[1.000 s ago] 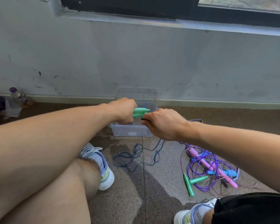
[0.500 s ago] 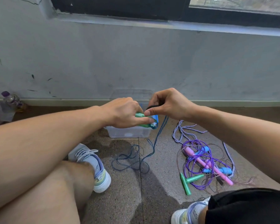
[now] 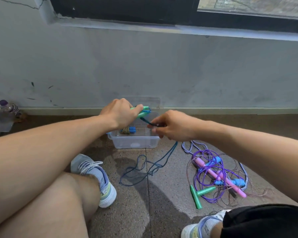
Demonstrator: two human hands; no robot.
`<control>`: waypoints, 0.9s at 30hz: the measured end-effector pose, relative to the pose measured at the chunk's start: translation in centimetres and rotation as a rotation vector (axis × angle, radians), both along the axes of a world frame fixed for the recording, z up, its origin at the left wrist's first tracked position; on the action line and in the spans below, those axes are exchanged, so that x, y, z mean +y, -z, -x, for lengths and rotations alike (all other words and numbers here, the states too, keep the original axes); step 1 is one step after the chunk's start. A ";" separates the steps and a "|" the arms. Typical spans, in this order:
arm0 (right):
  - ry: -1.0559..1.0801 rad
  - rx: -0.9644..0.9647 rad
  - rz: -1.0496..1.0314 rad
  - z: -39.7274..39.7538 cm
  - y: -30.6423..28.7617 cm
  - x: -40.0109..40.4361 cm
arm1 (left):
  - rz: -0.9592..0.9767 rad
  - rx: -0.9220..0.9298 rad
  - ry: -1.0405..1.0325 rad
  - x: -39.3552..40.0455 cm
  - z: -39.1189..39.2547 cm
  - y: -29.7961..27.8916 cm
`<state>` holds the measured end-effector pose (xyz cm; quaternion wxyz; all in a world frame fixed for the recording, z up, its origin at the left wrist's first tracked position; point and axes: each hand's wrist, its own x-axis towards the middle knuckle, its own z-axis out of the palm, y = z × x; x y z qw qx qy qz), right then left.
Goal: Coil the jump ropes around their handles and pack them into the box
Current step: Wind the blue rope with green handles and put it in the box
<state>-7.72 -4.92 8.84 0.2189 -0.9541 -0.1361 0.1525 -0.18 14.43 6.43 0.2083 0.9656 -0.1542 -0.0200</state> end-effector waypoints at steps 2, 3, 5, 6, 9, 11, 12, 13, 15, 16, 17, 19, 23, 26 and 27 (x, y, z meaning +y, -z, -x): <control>0.008 -0.158 0.042 -0.1 -1.6 0.0 | -0.042 0.005 0.119 0.1 0.0 0.2; 0.022 -0.209 0.023 -0.4 -2.2 -0.4 | -0.054 0.001 0.177 0.0 0.0 0.1; 0.040 -0.237 -0.063 -0.9 -2.8 -1.4 | -0.079 -0.004 0.280 -0.4 0.3 -0.3; 0.038 -0.207 -0.141 -1.1 -3.0 -1.9 | -0.088 0.000 0.328 -0.5 0.5 -0.5; 0.027 -0.084 -0.464 -1.5 -3.4 -2.7 | -0.055 0.011 0.456 -0.9 1.3 -1.2; 0.018 -0.048 -0.580 -1.4 -3.6 -2.8 | 0.000 -0.024 0.515 -1.2 1.9 -1.8; 0.028 -0.030 -0.609 -1.4 -3.6 -3.0 | 0.036 -0.051 0.542 -1.3 2.1 -2.0; 0.037 -0.006 -0.633 -1.4 -3.6 -3.1 | 0.078 -0.079 0.567 -1.4 2.2 -2.1; 0.061 0.061 -0.695 -1.5 -3.5 -3.6 | 0.163 -0.123 0.602 -1.5 2.5 -2.5; 0.088 0.113 -0.762 -1.6 -3.2 -3.8 | 0.207 -0.131 0.609 -1.6 2.6 -2.8; 0.127 0.181 -0.853 -1.7 -2.7 -3.9 | 0.254 -0.133 0.604 -1.7 2.7 -3.0; 0.193 0.308 -1.021 -1.9 -1.3 -3.6 | 0.332 -0.149 0.560 -1.9 2.9 -3.3; 0.299 0.358 -1.010 -1.3 2.2 -1.9 | 0.387 -0.184 0.353 -1.8 2.5 -2.3; 0.322 0.302 -0.824 -0.2 3.8 0.1 | 0.394 -0.189 0.119 -1.4 1.3 -1.5; 0.281 0.266 -0.695 0.3 3.8 0.8 | 0.341 -0.178 0.056 -1.2 0.9 -1.2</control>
